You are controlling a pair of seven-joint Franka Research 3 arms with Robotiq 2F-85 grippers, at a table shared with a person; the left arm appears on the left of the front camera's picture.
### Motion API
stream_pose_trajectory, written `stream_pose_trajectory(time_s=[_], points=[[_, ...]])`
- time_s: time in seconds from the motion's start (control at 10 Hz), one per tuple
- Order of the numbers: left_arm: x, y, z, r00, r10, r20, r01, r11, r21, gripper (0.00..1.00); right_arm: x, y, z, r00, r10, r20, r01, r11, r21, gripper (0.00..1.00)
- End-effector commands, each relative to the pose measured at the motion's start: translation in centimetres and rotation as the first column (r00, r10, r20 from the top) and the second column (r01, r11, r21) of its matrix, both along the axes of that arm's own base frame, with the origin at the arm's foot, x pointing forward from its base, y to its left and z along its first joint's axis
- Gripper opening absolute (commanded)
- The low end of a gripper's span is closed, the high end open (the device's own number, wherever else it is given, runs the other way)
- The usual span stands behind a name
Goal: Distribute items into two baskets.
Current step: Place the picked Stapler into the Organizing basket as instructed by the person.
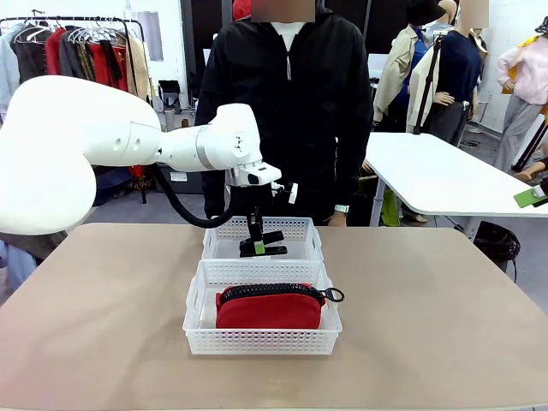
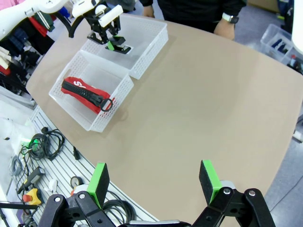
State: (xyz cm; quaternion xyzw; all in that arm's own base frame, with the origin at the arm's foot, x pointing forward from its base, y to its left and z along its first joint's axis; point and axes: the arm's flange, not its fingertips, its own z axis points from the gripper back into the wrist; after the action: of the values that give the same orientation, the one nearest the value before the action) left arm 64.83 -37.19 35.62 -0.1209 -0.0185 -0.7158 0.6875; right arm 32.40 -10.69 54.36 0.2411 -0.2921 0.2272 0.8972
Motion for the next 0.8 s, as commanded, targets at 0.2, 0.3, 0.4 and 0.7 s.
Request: stream_pose_trajectory(time_s=[0.2,0.3,0.4,0.7], points=[[0.1,-0.5,-1.0,1.000,0.009,-0.017,-0.009,1.000,0.017,0.00,0.0,0.0,0.1,1.000,-0.006,0.000,0.006,1.000,0.003,1.00],[0.1,-0.5,-1.2,1.000,0.005,-0.022,-0.005,1.000,0.018,0.00,0.0,0.0,0.1,1.000,-0.006,0.000,0.006,1.000,0.003,1.00],[0.0,-0.6,-1.7,1.000,0.004,-0.031,-0.003,1.000,0.022,0.00,0.0,0.0,0.1,1.000,-0.006,0.000,0.006,1.000,0.003,1.00],[-0.1,-0.6,-2.2,1.000,0.003,-0.024,-0.003,1.000,0.015,0.00,0.0,0.0,0.1,1.000,-0.006,0.000,0.006,1.000,0.003,1.00]])
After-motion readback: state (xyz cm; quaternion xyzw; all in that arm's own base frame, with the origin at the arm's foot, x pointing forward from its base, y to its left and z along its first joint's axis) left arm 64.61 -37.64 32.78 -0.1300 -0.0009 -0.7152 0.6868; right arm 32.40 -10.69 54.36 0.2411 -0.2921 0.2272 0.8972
